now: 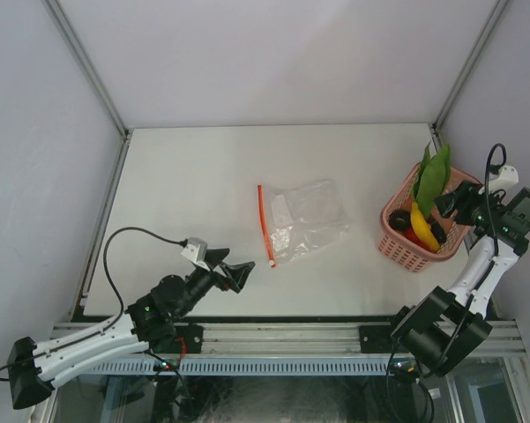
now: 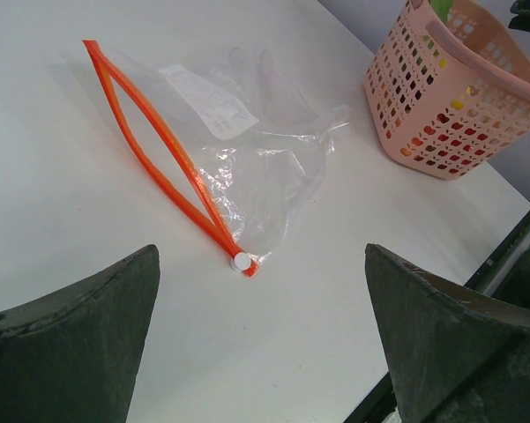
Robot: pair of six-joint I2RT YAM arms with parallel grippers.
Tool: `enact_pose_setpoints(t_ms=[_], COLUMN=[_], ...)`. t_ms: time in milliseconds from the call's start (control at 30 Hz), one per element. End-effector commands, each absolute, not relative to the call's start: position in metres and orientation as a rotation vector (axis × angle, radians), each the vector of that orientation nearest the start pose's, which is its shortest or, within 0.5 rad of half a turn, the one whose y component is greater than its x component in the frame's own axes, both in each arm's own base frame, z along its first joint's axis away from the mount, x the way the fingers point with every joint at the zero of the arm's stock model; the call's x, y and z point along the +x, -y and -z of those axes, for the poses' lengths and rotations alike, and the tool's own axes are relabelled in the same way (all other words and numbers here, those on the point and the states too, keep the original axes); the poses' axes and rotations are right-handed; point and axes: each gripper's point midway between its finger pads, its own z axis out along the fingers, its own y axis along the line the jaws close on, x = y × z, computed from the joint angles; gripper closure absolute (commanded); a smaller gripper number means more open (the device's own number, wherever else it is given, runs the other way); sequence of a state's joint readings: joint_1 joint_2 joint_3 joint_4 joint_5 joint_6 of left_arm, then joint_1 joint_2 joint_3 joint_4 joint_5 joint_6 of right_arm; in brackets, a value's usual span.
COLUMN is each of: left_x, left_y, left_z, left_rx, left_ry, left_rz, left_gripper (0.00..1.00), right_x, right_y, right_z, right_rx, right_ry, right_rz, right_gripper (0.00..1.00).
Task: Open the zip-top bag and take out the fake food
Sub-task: Place the fake fruit in the bin, then reset both arms
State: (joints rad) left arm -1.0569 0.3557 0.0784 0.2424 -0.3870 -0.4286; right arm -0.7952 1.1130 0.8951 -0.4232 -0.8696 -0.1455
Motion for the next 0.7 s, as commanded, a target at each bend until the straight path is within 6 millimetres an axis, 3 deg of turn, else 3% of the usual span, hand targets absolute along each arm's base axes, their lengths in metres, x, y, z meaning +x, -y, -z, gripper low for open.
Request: enact_pose_setpoints(t_ms=[0, 433, 667], left_x=[0.174, 0.176, 0.193], left_y=[0.211, 0.214, 0.212], left_z=[-0.158, -0.173, -0.188], left_rx=[0.191, 0.133, 0.096], left_ry=[-1.626, -1.572, -1.566], left_rz=[0.884, 0.987, 1.050], left_gripper=[0.00, 0.00, 0.00], right_x=[0.292, 0.284, 0.275], right_y=[0.108, 0.093, 0.062], right_z=[-0.218, -0.239, -0.256], right_rx=[0.127, 0.029, -0.120], right_ry=[-1.941, -1.882, -1.804], right_rz=[-0.363, -0.376, -0.493], right_gripper=[0.41, 0.41, 0.41])
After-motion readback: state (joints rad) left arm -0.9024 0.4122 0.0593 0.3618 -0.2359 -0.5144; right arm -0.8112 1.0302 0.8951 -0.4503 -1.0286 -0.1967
